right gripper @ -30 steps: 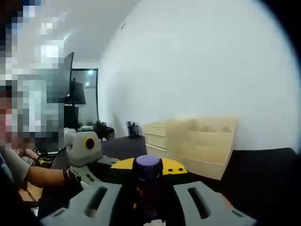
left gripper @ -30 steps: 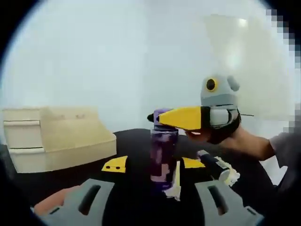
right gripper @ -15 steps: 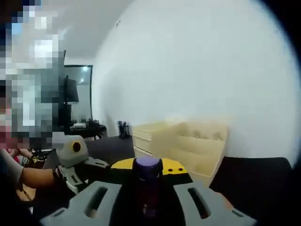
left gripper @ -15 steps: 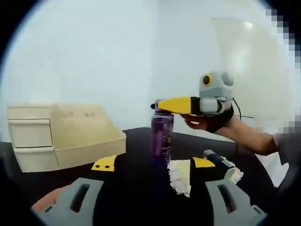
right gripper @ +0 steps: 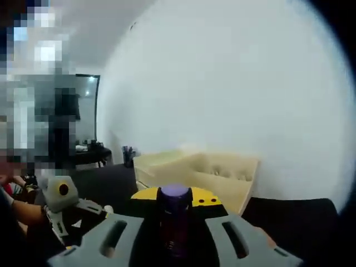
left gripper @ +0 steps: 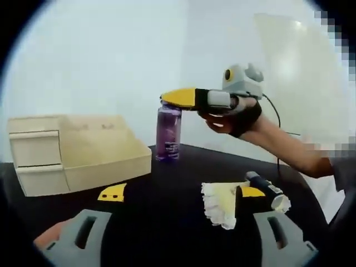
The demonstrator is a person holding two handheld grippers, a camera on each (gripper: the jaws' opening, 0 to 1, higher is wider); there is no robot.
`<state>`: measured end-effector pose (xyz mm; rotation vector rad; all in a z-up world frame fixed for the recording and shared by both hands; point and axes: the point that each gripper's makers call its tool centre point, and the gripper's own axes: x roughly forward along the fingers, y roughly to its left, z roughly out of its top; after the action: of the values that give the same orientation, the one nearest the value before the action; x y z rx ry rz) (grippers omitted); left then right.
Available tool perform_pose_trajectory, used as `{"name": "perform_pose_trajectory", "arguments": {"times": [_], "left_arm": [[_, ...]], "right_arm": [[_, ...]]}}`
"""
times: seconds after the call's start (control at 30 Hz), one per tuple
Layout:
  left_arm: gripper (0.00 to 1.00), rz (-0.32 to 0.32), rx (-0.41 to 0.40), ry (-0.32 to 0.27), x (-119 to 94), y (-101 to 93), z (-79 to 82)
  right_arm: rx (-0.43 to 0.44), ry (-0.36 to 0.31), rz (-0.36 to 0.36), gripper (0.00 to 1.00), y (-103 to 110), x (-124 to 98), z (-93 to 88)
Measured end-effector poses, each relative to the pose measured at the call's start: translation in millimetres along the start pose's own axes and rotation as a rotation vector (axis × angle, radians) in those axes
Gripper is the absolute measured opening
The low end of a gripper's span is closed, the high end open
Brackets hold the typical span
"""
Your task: Open the drawer, pick up the cosmetic bottles from the table one by one, place them into the drawer, release the gripper, close the drawer, and move the gripper away
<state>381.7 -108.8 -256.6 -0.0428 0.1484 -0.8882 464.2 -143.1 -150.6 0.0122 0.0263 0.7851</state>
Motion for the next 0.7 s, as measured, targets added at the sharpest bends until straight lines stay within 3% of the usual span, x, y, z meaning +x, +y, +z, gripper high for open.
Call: {"name": "perform_pose_trajectory", "arguments": {"times": [0.3, 0.7], "left_arm": [[0.72, -0.011, -0.008, -0.007, 2, -0.7, 2.6], [0.70, 0.000, -0.024, -0.009, 2, 6.0, 1.4]], "right_arm": [[-0.011, 0.016, -0.031, 0.15, -24, 26, -11.1], [-0.038, -0.032, -0.018, 0.15, -66, 53, 0.6]]}}
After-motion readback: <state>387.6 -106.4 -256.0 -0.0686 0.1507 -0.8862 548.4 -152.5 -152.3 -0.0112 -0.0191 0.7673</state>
